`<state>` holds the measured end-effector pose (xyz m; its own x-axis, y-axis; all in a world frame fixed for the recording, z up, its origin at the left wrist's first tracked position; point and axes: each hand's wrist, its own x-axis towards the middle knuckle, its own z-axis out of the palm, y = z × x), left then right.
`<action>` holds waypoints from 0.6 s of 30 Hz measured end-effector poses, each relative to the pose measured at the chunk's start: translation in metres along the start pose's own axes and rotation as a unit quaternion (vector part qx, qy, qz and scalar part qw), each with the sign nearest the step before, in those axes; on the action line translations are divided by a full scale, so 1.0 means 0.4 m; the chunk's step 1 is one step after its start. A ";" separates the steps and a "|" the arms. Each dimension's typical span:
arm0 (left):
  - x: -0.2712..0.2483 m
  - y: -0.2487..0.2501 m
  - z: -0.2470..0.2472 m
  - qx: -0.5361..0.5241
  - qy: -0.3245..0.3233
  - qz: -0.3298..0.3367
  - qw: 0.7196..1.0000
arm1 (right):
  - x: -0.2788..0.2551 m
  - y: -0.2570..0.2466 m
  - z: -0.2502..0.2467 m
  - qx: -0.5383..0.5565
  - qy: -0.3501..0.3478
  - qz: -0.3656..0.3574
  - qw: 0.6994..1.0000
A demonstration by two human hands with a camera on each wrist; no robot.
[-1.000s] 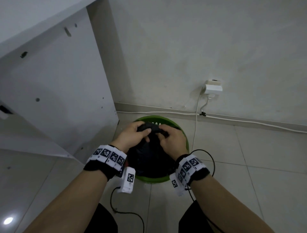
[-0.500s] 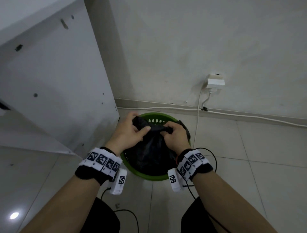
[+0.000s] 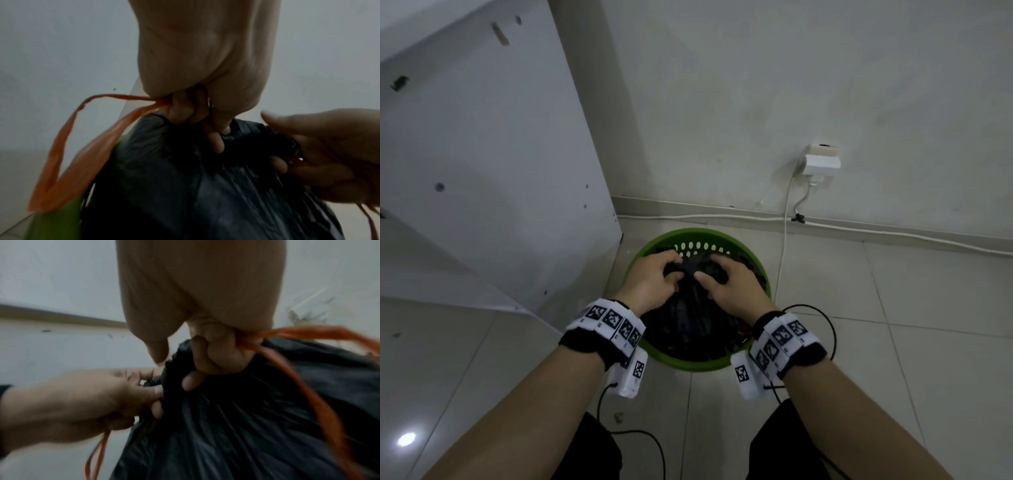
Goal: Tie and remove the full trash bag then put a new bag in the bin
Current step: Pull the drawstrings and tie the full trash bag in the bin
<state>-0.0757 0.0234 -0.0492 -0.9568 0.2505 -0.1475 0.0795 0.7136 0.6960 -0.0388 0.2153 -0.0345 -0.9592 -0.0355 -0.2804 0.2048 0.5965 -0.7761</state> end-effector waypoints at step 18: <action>0.007 -0.017 0.077 -0.368 0.043 -0.273 0.888 | -0.026 -0.023 -0.010 -0.038 0.029 0.056 0.997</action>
<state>-0.0702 0.0394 -0.0762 -0.8173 -0.0739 -0.5714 -0.5761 0.0846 0.8130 -0.0313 0.2133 -0.0221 -0.9415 0.0795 -0.3276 0.2975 0.6530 -0.6965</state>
